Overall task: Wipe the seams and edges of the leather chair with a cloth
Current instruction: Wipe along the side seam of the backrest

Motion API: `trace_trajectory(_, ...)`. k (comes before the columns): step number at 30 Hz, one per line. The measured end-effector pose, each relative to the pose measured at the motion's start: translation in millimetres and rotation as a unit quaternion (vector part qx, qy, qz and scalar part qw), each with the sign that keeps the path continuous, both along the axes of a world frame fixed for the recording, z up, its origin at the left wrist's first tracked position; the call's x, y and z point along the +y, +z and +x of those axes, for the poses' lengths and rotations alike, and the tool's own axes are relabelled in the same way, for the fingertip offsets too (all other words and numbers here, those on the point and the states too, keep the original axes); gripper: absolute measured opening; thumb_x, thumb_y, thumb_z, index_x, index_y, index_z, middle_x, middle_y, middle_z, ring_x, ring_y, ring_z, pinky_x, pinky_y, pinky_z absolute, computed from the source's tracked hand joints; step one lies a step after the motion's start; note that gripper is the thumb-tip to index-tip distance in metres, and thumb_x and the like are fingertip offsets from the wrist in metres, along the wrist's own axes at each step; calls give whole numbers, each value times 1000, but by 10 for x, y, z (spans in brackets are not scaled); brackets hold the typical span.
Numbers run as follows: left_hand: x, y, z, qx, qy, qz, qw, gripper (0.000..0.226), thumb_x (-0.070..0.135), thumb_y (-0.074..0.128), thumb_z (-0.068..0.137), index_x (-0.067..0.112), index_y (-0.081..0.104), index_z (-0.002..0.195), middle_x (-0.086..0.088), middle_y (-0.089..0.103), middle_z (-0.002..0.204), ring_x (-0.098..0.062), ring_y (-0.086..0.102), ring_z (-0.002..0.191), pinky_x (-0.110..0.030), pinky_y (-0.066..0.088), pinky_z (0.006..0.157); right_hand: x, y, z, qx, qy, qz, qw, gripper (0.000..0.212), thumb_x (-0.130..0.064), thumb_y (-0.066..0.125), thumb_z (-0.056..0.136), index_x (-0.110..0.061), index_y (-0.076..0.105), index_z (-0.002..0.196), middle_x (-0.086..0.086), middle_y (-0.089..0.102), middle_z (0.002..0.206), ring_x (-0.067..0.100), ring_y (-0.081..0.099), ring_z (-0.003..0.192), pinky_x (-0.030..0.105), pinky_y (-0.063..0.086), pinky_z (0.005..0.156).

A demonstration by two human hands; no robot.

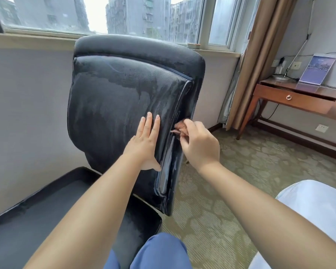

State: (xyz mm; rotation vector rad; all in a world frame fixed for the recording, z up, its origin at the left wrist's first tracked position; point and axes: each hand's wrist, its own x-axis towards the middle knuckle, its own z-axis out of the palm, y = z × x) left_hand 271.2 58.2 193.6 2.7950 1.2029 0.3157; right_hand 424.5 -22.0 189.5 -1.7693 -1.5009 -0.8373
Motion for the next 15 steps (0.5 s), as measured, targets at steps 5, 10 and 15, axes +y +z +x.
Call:
trace_trajectory(5,7,-33,-6,-1,-2,10,1000,150,34,88,61,27,-46,127,-2,-44,149,-22,-34,141,-45,30,116,7,-270,-74,-12,-2,-22,1000,35,-14,81,67,-9,70,100,12,62,84,26,63,59,27,48,41)
trace_trajectory(10,8,-59,-2,-4,-2,18,1000,148,26,88,62,27,-45,127,-2,-43,150,-23,-33,142,-45,32,114,15,-653,-148,20,-14,-70,997,38,-13,84,63,-9,72,100,12,61,85,25,62,57,27,45,36)
trace_trajectory(15,-4,-66,-16,-14,-3,17,1000,142,11,83,67,24,-39,139,-1,-42,151,-22,-31,143,-35,39,109,22,-573,-124,2,-16,-104,994,31,-12,80,69,-11,72,99,11,61,82,27,62,57,28,44,38)
